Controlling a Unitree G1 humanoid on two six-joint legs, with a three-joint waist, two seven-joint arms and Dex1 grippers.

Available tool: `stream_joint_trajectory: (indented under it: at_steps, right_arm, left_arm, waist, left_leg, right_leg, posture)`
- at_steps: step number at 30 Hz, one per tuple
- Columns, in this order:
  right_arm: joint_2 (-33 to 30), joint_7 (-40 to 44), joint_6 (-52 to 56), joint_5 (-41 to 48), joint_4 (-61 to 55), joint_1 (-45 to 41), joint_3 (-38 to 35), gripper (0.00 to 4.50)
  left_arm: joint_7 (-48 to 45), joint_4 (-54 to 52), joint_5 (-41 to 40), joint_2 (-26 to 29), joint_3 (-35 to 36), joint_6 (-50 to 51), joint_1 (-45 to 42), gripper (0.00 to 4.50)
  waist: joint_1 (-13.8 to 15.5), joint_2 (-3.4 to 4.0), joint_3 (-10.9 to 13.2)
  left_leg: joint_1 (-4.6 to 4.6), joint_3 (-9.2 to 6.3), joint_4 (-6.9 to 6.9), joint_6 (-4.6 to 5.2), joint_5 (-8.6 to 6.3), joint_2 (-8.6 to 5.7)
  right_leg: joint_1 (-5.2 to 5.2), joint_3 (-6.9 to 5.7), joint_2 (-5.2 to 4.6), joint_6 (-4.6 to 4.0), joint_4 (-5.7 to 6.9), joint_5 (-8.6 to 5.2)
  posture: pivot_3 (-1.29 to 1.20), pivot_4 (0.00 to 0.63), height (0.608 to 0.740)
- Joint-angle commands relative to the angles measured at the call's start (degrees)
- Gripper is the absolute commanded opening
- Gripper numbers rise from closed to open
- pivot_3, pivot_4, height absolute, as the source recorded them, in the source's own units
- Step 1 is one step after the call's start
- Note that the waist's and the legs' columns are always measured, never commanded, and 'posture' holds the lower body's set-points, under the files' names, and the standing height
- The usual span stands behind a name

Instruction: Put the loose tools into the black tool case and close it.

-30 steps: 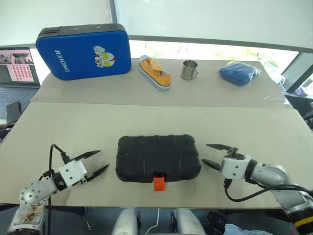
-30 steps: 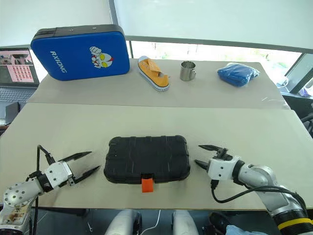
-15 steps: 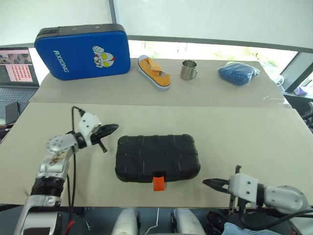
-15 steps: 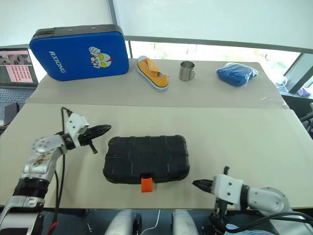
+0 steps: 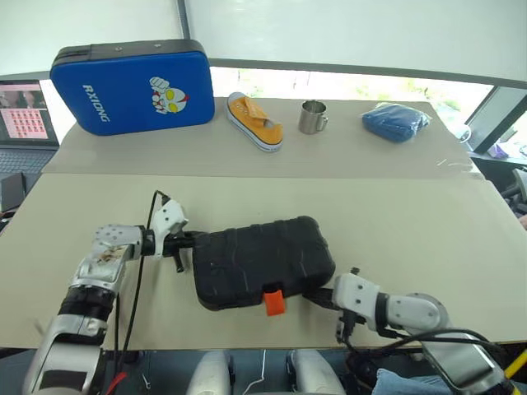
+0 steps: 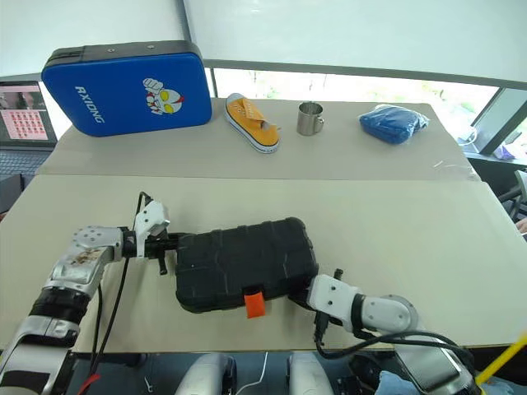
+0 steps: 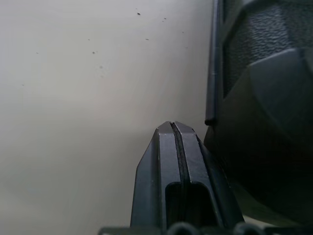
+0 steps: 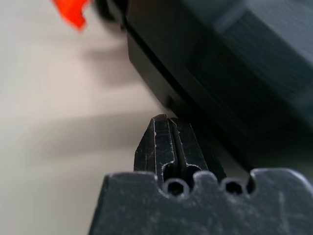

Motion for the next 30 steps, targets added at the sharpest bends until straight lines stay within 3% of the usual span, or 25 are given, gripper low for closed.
stream_joint_trajectory:
  at_steps: [1,9,14,17,23,30]
  right_arm:
    - [2.5,-1.8,-1.2,-1.6,4.4,-5.3,-0.7,0.01]
    - [4.7,-0.3,-4.8,-3.1,14.6,-14.7,-1.3,0.01]
    - [2.4,0.6,-4.4,-0.4,13.1,-12.1,-5.9,0.01]
    - [-0.1,1.9,-3.5,2.0,8.2,-6.2,-9.2,0.01]
    - [-1.4,0.6,1.1,7.2,-3.2,3.0,-16.5,0.01]
    - [-0.4,1.2,-1.7,11.4,-11.9,14.6,-23.4,0.01]
  left_arm:
    - [-0.2,-7.5,-3.3,1.2,2.3,3.0,4.6,0.0]
    - [7.0,-17.7,-5.5,2.0,9.1,7.5,14.7,0.0]
    - [11.8,-17.3,-7.4,-0.6,12.3,6.8,10.7,0.0]
    - [10.4,-18.9,-11.9,-1.8,12.7,9.7,6.3,0.0]
    - [6.1,-19.3,-12.0,-3.1,3.1,15.1,-3.8,0.0]
    - [1.1,-18.6,-6.7,-2.9,-6.2,12.5,-8.7,0.0]
  waist:
    - [-0.2,0.01,0.0]
    - [0.5,0.04,0.0]
    - [1.4,0.04,0.1]
    - [2.0,0.04,0.1]
    - [1.5,0.09,0.1]
    - [1.3,0.09,0.1]
  left_leg:
    - [0.01,-0.05,0.0,0.0,0.0,0.01]
    - [-0.02,-0.22,0.0,0.0,0.0,-0.03]
    - [-0.05,-0.27,0.02,-0.01,0.01,-0.09]
    - [-0.11,-0.26,0.07,-0.01,0.01,-0.14]
    - [-0.16,-0.26,0.04,-0.01,0.01,-0.22]
    - [-0.18,-0.18,0.03,0.0,0.0,-0.23]
  right_leg:
    - [0.0,0.0,0.0,-0.01,0.01,0.01]
    - [-0.06,0.01,-0.11,-0.01,0.02,0.01]
    - [-0.02,-0.07,-0.16,-0.01,0.02,0.01]
    - [-0.03,-0.09,-0.19,0.01,0.0,0.03]
    - [-0.02,-0.08,-0.15,0.03,0.01,0.02]
    - [-0.01,-0.07,-0.12,0.06,-0.06,0.0]
  posture:
    - [0.0,0.15,0.74]
    - [0.0,0.15,0.74]
    - [0.0,0.15,0.74]
    - [0.0,0.15,0.74]
    - [0.0,0.15,0.74]
    - [0.0,0.15,0.74]
